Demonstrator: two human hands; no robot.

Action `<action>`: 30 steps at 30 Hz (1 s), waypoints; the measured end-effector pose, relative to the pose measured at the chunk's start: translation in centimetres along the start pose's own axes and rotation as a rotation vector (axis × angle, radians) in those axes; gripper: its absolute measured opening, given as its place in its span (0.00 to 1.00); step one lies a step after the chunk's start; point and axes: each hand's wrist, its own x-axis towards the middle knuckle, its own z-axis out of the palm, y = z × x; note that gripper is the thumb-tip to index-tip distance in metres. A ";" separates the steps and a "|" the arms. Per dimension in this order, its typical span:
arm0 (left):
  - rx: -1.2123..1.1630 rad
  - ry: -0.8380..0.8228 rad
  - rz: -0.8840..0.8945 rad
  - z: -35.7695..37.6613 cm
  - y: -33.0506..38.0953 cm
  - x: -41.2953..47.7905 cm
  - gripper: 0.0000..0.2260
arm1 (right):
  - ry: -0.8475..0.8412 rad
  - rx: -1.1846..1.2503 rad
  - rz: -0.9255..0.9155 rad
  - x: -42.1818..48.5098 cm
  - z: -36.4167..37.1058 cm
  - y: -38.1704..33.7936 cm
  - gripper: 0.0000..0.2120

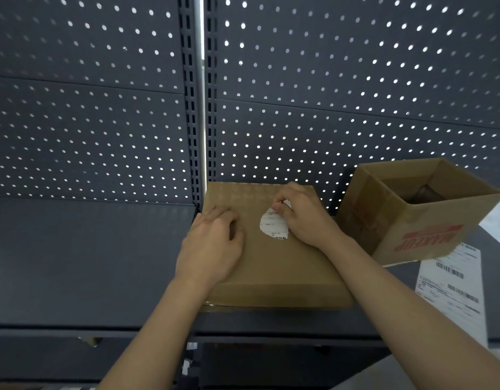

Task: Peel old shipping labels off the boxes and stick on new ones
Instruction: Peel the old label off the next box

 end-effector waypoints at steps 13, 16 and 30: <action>0.009 -0.021 -0.043 -0.1 0.3 0.0 0.12 | 0.037 0.136 -0.031 -1.2 -0.7 0.1 0.06; 0.013 -0.022 -0.042 -0.2 0.4 0.1 0.13 | 0.068 0.182 -0.037 -1.5 -0.6 0.5 0.06; 0.030 -0.014 -0.020 0.1 -0.1 0.2 0.13 | 0.254 0.313 0.019 -2.2 -1.4 -0.6 0.27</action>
